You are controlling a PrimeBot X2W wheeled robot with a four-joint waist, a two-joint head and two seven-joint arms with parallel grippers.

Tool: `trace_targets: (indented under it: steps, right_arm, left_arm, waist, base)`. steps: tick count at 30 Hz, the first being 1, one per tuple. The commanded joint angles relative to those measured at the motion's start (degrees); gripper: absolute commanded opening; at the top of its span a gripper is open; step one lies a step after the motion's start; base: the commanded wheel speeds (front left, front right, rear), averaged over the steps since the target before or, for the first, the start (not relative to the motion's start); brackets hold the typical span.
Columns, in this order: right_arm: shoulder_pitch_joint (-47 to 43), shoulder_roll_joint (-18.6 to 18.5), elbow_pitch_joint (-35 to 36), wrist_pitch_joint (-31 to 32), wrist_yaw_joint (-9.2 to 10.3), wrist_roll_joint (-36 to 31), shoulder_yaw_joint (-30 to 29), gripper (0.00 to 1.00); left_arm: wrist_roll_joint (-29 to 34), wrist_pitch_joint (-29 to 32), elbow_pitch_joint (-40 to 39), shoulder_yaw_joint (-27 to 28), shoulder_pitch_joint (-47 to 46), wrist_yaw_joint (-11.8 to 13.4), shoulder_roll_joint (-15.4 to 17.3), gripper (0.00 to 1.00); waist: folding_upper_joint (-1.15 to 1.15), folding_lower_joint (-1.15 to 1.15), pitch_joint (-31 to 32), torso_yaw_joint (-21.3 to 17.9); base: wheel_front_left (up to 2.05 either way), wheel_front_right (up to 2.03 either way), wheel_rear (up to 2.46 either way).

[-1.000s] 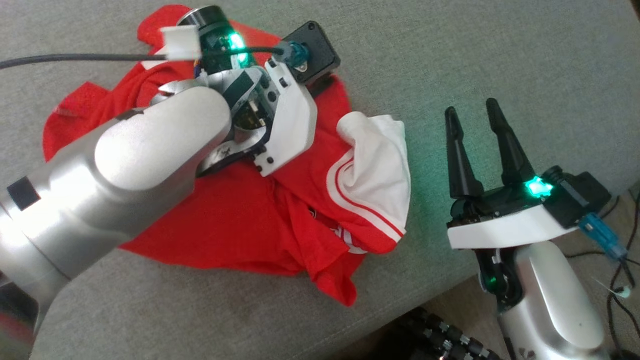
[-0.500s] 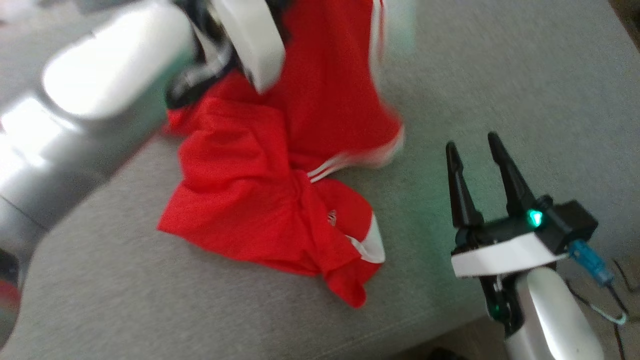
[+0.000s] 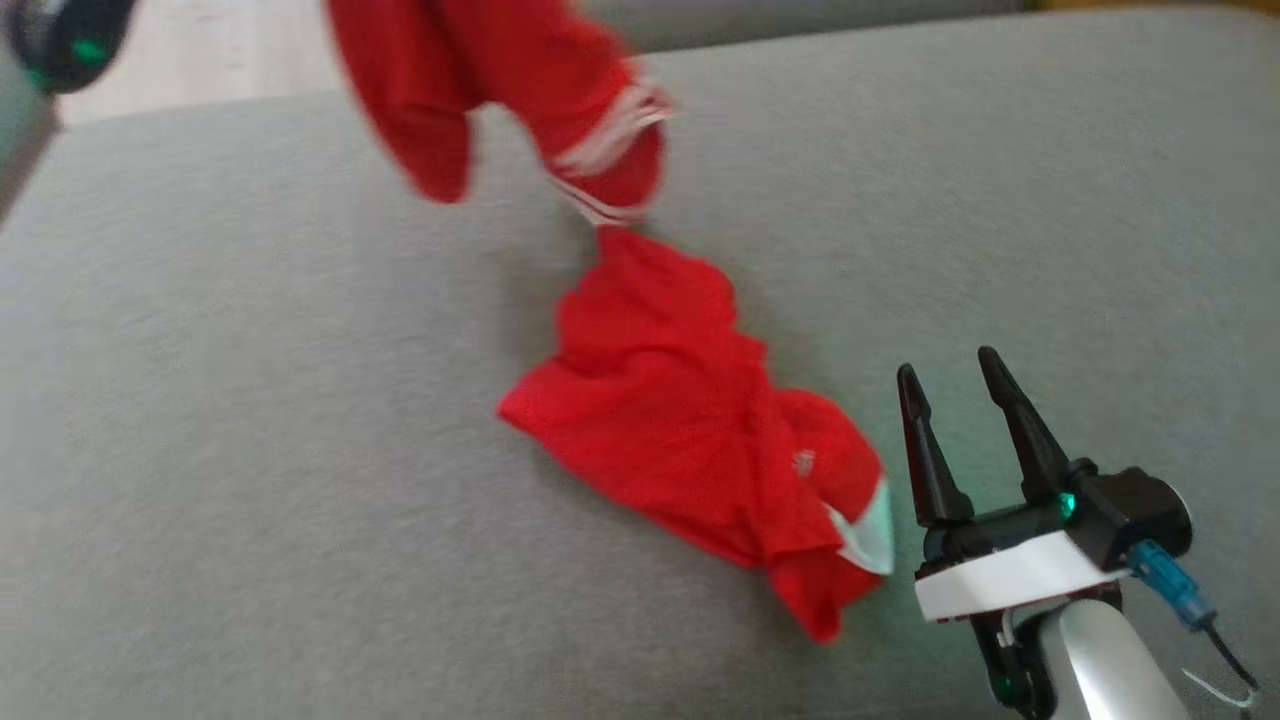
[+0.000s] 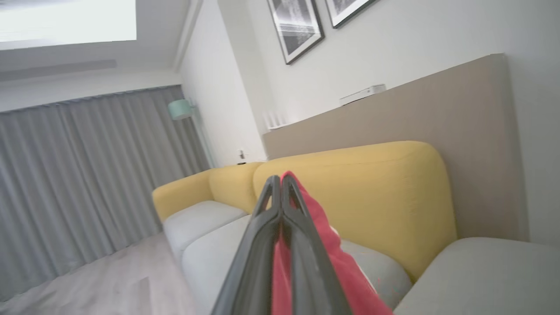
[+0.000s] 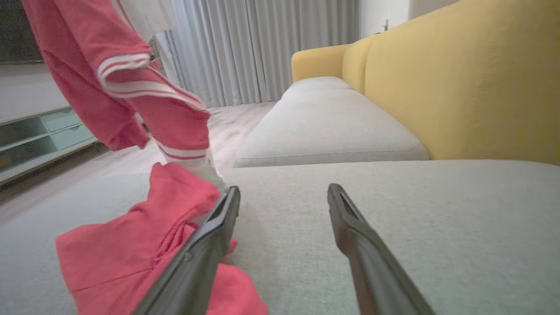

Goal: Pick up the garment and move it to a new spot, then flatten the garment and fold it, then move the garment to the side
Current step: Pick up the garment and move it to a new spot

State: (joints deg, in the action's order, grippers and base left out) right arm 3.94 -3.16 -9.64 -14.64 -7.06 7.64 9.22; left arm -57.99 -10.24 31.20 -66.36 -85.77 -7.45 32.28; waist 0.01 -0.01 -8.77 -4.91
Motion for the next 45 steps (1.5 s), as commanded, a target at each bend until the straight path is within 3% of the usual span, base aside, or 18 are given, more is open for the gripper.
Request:
trace_targets:
  steps: [1,10,22,27,33,34,35,38,45]
  right_arm:
    - [0.72,-0.79,1.93,-0.36,-0.43,-0.25,1.25,1.0]
    - [0.43,-1.85,2.57,-0.36,-0.43,-0.75,1.63,1.0]
    - [0.34,-3.08,3.59,-0.36,-0.43,-1.04,1.22,1.0]
    - [0.7,-3.11,3.77,-0.36,-0.43,-1.0,1.05,1.0]
    - [0.51,-2.83,3.71,-0.36,-0.43,-1.29,0.46,1.0]
    - [0.49,-2.74,3.72,-0.36,-0.43,-1.52,0.56,1.0]
    - [0.58,-2.61,3.77,-0.36,-0.43,-1.55,0.66,1.0]
    - [1.13,-2.15,4.02,-0.36,-0.43,-1.57,0.58,1.0]
    - [-0.29,-1.17,2.79,-0.36,-0.43,-1.63,-0.64,1.0]
  left_arm:
    - [-0.19,-0.58,-0.14,3.12,-3.91,0.63,3.01,0.0]
    - [-0.64,-0.82,2.0,3.6,-1.03,2.26,9.39,0.0]
    - [-7.56,-3.02,1.35,3.26,17.1,4.1,16.06,0.0]
    - [-11.07,-4.49,0.9,3.71,29.93,5.47,14.43,0.0]
    - [-8.49,-4.72,-0.93,11.39,41.4,6.55,7.83,0.0]
    - [-7.36,-4.73,-1.2,13.92,43.77,7.07,6.32,0.35]
    - [-5.83,-4.73,-1.46,16.51,45.99,7.56,4.96,1.0]
    - [-0.13,-4.74,-3.76,25.21,52.15,8.66,1.23,1.0]
    - [20.84,-4.74,-16.85,44.54,69.02,14.93,-9.05,1.0]
  waist:
    - [-0.01,0.01,1.89,4.92]
    - [-0.01,0.01,1.4,12.94]
    - [-0.01,0.01,-0.29,15.28]
    - [-0.01,0.01,-1.13,14.49]
    - [-0.01,0.01,-1.05,13.63]
    - [-0.01,0.01,-0.93,13.32]
    - [-0.01,0.01,-0.79,12.92]
    - [-0.01,0.01,-0.03,11.48]
    - [-0.01,0.01,4.56,8.27]
  base:
    - [0.0,0.0,0.0]
    - [0.0,0.0,0.0]
    - [0.0,0.0,0.0]
    - [0.0,0.0,0.0]
    - [0.0,0.0,0.0]
    - [0.0,0.0,0.0]
    - [0.0,0.0,0.0]
    - [0.0,0.0,0.0]
    - [0.0,0.0,0.0]
